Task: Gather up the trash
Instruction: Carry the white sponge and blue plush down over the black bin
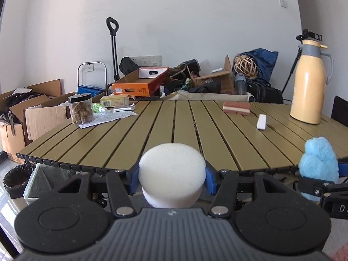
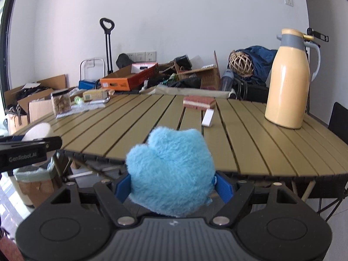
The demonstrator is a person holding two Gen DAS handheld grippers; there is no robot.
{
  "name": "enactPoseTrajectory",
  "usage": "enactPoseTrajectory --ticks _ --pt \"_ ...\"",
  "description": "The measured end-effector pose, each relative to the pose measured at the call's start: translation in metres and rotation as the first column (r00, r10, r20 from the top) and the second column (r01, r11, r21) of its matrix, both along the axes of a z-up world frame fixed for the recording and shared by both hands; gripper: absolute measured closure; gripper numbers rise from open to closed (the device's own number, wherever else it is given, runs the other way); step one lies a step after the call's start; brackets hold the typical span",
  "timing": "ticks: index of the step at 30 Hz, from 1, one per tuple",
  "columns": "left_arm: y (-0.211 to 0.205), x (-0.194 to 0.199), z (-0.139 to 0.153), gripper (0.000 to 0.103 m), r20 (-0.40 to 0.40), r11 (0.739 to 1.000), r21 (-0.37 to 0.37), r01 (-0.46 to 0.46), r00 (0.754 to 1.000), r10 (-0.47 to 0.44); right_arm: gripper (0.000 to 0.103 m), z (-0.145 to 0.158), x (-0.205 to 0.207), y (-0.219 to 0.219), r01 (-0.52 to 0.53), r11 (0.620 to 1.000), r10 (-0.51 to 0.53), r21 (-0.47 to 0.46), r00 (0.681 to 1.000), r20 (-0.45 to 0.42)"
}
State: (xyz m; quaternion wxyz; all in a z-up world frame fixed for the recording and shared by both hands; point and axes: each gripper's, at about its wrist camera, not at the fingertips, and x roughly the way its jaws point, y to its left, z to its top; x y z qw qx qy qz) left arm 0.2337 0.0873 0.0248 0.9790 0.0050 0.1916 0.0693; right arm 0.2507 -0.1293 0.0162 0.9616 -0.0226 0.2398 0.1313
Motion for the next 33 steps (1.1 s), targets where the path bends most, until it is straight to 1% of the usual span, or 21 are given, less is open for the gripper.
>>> enactPoseTrajectory --ticks 9,12,17,21,28,30,33 --pt "-0.020 -0.019 -0.025 0.046 -0.061 0.997 0.052 0.049 0.997 -0.046 0.025 -0.030 -0.020 -0.010 -0.011 1.000 0.012 0.015 0.996 -0.091" --pt "-0.023 -0.023 -0.032 0.046 -0.080 0.996 0.052 0.066 0.995 -0.061 0.025 -0.041 -0.024 -0.014 -0.011 1.000 0.013 0.020 0.992 -0.122" --pt "-0.027 -0.026 -0.044 0.046 -0.112 0.994 0.071 0.081 0.991 -0.072 0.025 -0.061 -0.027 -0.019 -0.008 1.000 0.013 0.025 0.984 -0.178" --pt "-0.027 -0.025 -0.055 0.046 -0.154 0.993 0.071 0.095 0.985 -0.083 0.025 -0.077 -0.025 -0.025 -0.001 1.000 0.007 0.028 0.975 -0.222" --pt "-0.031 -0.021 -0.085 0.046 -0.261 0.989 0.088 0.121 0.961 -0.094 0.025 -0.099 -0.020 -0.037 0.020 0.999 -0.010 0.034 0.962 -0.274" --pt "-0.033 -0.019 -0.094 0.046 -0.298 0.986 0.103 0.130 0.950 -0.094 0.025 -0.105 -0.017 -0.041 0.028 0.999 -0.016 0.037 0.957 -0.289" --pt "-0.036 -0.013 -0.108 0.046 -0.358 0.985 0.101 0.139 0.929 -0.095 0.025 -0.113 -0.014 -0.047 0.047 0.998 -0.034 0.035 0.950 -0.309"
